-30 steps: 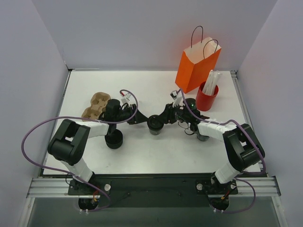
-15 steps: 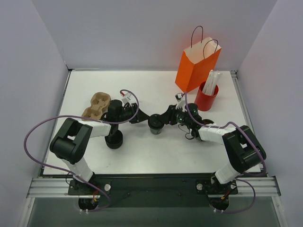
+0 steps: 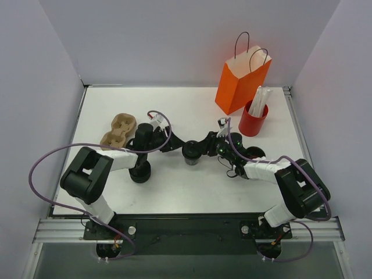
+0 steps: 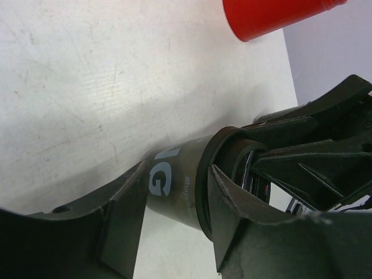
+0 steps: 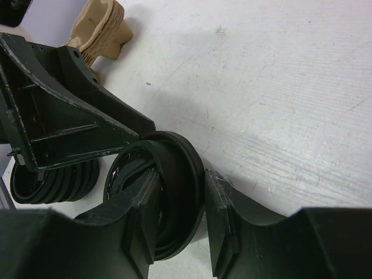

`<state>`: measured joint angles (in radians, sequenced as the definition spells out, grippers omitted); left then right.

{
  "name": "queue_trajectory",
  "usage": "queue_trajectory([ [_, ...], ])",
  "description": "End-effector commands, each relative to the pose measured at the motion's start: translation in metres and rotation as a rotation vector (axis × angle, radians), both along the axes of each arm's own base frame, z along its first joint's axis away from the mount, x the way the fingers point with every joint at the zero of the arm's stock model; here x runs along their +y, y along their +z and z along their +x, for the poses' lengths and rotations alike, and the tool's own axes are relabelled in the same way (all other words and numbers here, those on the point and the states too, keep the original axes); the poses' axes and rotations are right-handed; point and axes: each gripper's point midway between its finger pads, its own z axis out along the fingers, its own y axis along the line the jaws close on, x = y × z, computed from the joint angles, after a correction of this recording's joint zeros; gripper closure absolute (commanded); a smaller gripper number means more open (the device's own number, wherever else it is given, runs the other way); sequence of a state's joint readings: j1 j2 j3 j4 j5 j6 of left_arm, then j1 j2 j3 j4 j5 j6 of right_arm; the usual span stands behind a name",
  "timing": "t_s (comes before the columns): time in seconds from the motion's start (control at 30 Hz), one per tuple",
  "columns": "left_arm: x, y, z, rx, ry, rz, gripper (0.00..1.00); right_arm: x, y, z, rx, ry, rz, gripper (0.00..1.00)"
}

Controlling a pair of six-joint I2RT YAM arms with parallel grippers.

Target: Pack the takeout coffee

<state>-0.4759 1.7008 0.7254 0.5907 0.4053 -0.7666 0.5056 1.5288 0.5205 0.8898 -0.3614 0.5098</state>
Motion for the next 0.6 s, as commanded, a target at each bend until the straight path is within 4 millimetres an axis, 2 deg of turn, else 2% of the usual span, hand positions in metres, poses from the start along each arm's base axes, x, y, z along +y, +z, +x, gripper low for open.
queue_trajectory([
  [0.0,0.022,-0.007,-0.016,0.155,-0.006,0.11,0.41,-0.052,-0.122,-0.094,0.45,0.008,-0.361,0.89],
  [0.03,0.022,0.014,-0.002,0.114,0.005,0.097,0.4,-0.052,-0.121,-0.097,0.463,0.008,-0.371,0.89],
  [0.1,0.026,0.03,0.0,0.082,0.011,0.124,0.37,-0.051,-0.119,-0.094,0.466,-0.009,-0.384,0.89],
  [0.2,0.028,0.039,-0.004,0.054,-0.001,0.133,0.35,-0.049,-0.117,-0.093,0.471,-0.029,-0.381,0.89],
  [0.27,0.027,0.032,-0.016,0.076,-0.019,0.12,0.35,-0.046,-0.114,-0.092,0.469,-0.035,-0.378,0.89],
  [0.3,0.027,0.038,-0.018,0.057,-0.022,0.108,0.34,-0.047,-0.114,-0.091,0.468,-0.048,-0.39,0.89],
  [0.43,0.023,0.036,-0.031,0.043,-0.049,0.116,0.32,-0.043,-0.112,-0.091,0.466,-0.056,-0.393,0.89],
  [0.57,0.019,0.017,-0.044,0.069,-0.067,0.098,0.31,-0.043,-0.109,-0.089,0.471,-0.086,-0.39,0.89],
])
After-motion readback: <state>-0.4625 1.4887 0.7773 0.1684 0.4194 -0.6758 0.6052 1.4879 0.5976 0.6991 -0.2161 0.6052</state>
